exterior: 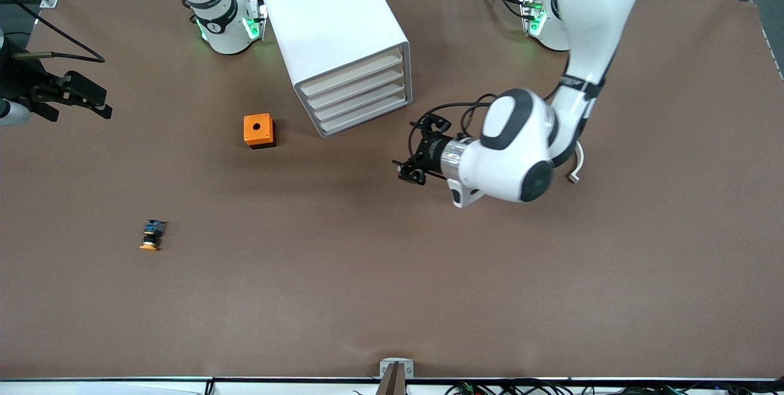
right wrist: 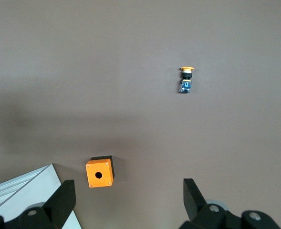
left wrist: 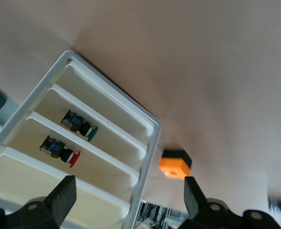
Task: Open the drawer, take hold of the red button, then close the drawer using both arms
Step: 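Grasp the drawer handle with the left gripper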
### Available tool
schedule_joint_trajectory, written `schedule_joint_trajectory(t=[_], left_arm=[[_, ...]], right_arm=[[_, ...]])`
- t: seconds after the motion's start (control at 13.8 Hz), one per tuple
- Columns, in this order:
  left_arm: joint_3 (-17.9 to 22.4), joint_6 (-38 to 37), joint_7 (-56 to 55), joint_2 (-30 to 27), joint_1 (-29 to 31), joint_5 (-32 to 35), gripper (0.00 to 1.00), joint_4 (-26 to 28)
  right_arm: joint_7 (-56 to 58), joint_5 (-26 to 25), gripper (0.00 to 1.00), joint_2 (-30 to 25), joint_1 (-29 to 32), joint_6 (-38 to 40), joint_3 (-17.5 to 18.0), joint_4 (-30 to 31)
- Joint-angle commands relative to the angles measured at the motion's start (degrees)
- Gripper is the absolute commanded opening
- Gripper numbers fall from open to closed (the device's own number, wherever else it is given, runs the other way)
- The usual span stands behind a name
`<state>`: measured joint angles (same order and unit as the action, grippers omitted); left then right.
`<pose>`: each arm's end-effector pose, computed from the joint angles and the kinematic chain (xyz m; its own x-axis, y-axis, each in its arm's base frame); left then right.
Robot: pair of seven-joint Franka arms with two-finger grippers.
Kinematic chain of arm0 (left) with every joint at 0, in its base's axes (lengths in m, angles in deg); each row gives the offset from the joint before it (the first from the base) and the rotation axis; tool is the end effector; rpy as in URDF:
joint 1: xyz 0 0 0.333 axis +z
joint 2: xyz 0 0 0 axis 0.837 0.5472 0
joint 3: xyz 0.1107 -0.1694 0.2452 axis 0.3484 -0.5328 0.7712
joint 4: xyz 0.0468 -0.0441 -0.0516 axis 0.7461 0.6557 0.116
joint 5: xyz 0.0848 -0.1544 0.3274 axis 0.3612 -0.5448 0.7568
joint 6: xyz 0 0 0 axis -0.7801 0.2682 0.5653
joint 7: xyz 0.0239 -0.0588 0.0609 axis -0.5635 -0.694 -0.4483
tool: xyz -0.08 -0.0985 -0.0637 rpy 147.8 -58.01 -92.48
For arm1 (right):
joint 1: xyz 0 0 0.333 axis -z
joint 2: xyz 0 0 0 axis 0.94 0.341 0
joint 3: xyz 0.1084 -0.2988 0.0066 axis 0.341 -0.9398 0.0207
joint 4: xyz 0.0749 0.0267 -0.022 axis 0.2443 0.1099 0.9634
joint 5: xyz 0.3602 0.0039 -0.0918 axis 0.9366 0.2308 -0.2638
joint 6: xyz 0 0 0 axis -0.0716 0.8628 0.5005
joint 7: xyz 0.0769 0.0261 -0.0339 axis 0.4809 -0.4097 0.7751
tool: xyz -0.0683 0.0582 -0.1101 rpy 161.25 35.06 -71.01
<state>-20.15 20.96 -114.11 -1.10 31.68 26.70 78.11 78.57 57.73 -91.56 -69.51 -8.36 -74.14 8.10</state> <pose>0.5268 -0.4407 0.3163 0.0415 0.7487 -0.6616 0.8467 -0.3779 -0.3745 0.5170 0.0028 0.5962 0.9997 0.0244 -0.0015 0.0243 -0.9992 -0.0302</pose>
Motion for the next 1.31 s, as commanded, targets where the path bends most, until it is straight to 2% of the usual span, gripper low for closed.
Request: schedule_joint_trajectory(t=[0.0,0.29,0.58,0.73,0.8,1.09,1.23], left_arm=[[0.25,-4.78,-8.81,2.6,-1.48,-0.99,0.99,-2.16],[0.16,-14.88,-20.5,7.51,-2.28,-4.93,0.99,-2.16],[0.16,-20.88,-28.25,10.25,-2.72,-7.84,0.98,-1.81],[0.16,-22.64,-31.23,11.57,-2.98,-9.94,0.9,-1.72],[0.16,-23.08,-32.47,12.27,-2.98,-10.83,0.81,-1.72],[0.16,-23.7,-37.83,14.65,-3.51,-12.51,0.58,-1.63],[0.16,-23.7,-38.02,15.0,-3.86,-12.68,0.54,-1.46]], right_arm=[[0.54,-0.52,1.0,0.9,0.86,-0.07,0.43,-0.51],[0.71,-0.52,1.0,2.31,1.73,-0.87,0.43,-1.21],[0.8,-0.43,1.0,4.59,2.88,-2.19,0.43,-2.35],[0.8,-0.43,1.0,6.17,3.23,-2.19,0.43,-2.36],[0.8,-0.52,1.0,7.05,3.23,-2.1,0.43,-2.44],[0.89,-0.52,1.0,10.04,4.2,-2.36,0.43,-2.62],[0.89,-0.69,1.0,11.97,5.16,-2.36,0.43,-3.14]])
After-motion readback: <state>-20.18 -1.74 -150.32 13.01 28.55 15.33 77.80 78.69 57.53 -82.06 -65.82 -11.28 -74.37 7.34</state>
